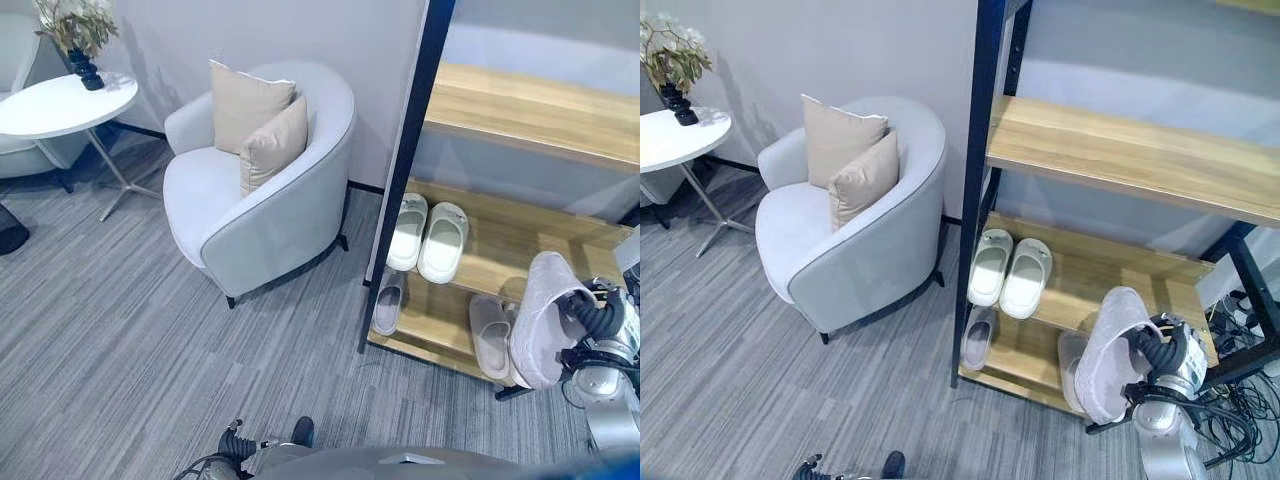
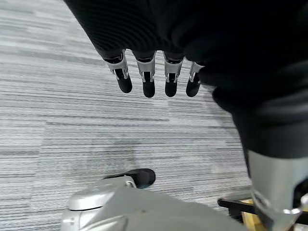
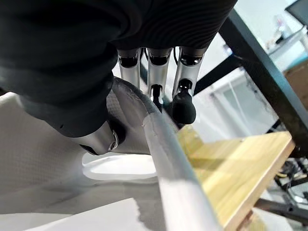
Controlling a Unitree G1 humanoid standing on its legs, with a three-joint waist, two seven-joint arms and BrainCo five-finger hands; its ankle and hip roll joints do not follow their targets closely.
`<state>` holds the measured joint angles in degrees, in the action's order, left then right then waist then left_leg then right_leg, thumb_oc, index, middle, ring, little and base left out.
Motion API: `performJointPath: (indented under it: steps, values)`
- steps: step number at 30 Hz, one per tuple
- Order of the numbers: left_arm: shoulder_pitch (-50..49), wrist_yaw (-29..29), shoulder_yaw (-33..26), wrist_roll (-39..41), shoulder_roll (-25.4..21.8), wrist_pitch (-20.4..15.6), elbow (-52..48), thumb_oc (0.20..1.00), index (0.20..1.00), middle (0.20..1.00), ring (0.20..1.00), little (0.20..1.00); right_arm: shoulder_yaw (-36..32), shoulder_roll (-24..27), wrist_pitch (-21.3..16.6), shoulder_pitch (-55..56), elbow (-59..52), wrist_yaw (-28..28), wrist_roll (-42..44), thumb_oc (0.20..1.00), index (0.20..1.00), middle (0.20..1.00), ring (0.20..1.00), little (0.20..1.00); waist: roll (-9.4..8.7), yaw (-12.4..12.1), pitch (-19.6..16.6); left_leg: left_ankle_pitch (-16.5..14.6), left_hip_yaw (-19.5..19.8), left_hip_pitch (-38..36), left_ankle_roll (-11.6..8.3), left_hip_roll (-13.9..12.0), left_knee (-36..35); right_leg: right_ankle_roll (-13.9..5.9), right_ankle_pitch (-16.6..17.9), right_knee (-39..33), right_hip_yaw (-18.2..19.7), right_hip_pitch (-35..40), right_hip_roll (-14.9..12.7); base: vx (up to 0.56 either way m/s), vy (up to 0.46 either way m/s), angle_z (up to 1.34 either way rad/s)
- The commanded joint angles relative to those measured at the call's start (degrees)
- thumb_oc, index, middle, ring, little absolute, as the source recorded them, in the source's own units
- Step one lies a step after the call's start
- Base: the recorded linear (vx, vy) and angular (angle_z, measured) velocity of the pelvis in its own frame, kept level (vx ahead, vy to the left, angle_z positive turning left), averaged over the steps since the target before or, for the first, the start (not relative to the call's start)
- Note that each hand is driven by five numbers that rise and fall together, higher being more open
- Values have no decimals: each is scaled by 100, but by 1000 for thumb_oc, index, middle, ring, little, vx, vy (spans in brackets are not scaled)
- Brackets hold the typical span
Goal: Arrange the slippers neatly on the shoe rack.
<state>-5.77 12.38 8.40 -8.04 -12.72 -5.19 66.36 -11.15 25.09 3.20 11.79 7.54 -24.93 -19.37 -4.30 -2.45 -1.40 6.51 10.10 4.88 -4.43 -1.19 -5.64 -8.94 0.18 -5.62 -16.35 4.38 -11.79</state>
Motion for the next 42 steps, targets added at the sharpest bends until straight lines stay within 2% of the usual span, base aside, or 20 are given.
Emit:
performJointPath:
  steps: [1,2,4,6,8,14,15,17,21,25,28,32,35,38,39,40,42]
  values:
    - [282,-13,-177,81,18,-68,247,1000,1000,1000,1000,1000,-309,314,-515,-205,-615,78,-152,200,200,200,200,200,128,-133,67,-940,-25,-423,192,71,64,-14,-127,149,-41,18,208,-50,25,-2]
    - [277,-32,-269,115,18,-82,254,1000,1000,1000,1000,1000,-240,312,-731,-66,-1201,268,-228,200,200,200,200,200,145,-47,27,-948,-41,-448,187,62,64,-2,-149,166,1,16,218,-57,32,-1]
    - [222,-62,-338,68,25,-88,296,1000,1000,1000,1000,1000,-250,322,-812,228,-1547,439,-365,200,200,200,200,200,153,11,16,-958,-70,-474,197,54,64,-3,-154,195,35,8,221,-44,34,-10]
    - [143,-84,-380,14,41,-88,331,1000,1000,1000,1000,1000,-226,208,-876,508,-1659,571,-314,200,200,200,200,200,164,50,21,-961,-96,-500,205,46,64,-3,-152,216,75,-4,220,-49,33,-18]
    - [134,-121,-422,48,41,-60,401,1000,1000,1000,1000,1000,-47,-46,-1051,746,-1780,838,178,200,200,200,200,200,196,141,44,-885,-134,-433,200,60,64,-1,-116,208,101,-81,198,-138,42,-18]
    - [167,-93,-370,-9,11,-145,242,1000,1000,1000,1000,1000,307,135,-1189,1109,-2043,1113,-118,200,200,200,200,200,222,313,123,-871,-190,-358,203,83,64,-2,-76,236,138,-188,159,-54,14,-3]
    - [180,-80,-368,12,4,-150,208,1000,1000,1000,1000,1000,336,133,-1191,1128,-2030,1132,-115,200,200,200,200,200,224,332,132,-875,-201,-364,203,81,64,-5,-79,257,155,-197,156,4,9,-9]
    - [222,-9,-252,77,-35,-125,-60,1000,1000,1000,1000,1000,552,136,-1031,605,-1198,980,-72,200,200,200,200,200,215,278,164,-876,-183,-368,223,79,64,15,-110,297,166,-192,151,22,6,-17]
    - [216,-14,-190,360,-93,-124,-339,1000,1000,1000,1000,1000,774,32,-911,219,-852,857,-10,200,200,200,200,200,194,200,285,-895,-127,-400,249,74,111,50,-199,486,140,-187,124,47,5,0]
    - [198,-18,33,368,-337,-187,-1103,1000,1000,1000,1000,1000,849,53,-914,147,-560,840,176,200,200,200,200,200,142,135,473,-920,-29,-295,249,86,247,63,-281,618,30,-202,113,38,-6,15]
    - [218,-29,59,599,-506,-210,-1719,1000,1000,1000,1000,1000,863,161,-959,73,-497,839,306,200,200,200,200,200,76,85,734,-1001,55,54,255,116,651,119,-384,893,-24,-389,70,-69,-17,29]
    - [259,-24,111,954,-649,-309,-2321,1000,1000,1000,1000,1000,1052,335,-978,-297,-427,835,350,200,200,200,200,200,54,113,1427,-1359,-21,1001,330,273,1959,287,-629,1853,197,-1171,-40,-196,44,-3]
    - [105,-37,45,1257,-704,-412,-2736,1000,1000,1000,1000,1000,1100,372,-984,-299,-460,818,327,200,200,200,200,200,89,120,1614,-1605,-35,1432,386,300,2567,386,-856,2396,364,-1600,5,-68,44,-20]
    - [-368,-53,199,1330,-734,-530,-3169,1000,1000,1000,1000,1000,1150,284,-963,-188,-369,638,278,200,200,200,200,200,116,21,1908,-2057,-35,2088,528,163,3601,518,-1314,3478,556,-2337,44,-46,-2,-19]
    - [-368,-53,199,1330,-735,-530,-3169,1000,1000,1000,1000,1000,1150,284,-963,-187,-369,638,278,200,200,200,200,200,116,20,1904,-2059,-35,2094,528,163,3605,518,-1315,3481,557,-2343,44,-56,-40,-25]
    - [-508,-37,200,1440,-799,-552,-3378,1000,1000,1000,1000,1000,1144,248,-970,-112,-395,556,321,200,200,200,200,200,138,-9,2035,-2258,10,2441,599,172,4164,602,-1540,4013,529,-2661,18,-38,-36,-10]
    - [-559,0,183,1529,-854,-590,-3545,1000,1000,1000,1000,1000,1162,239,-975,-22,-436,484,251,200,200,200,200,200,181,-17,2128,-2463,59,2808,632,182,4663,722,-1867,4570,516,-3015,-11,-4,-61,10]
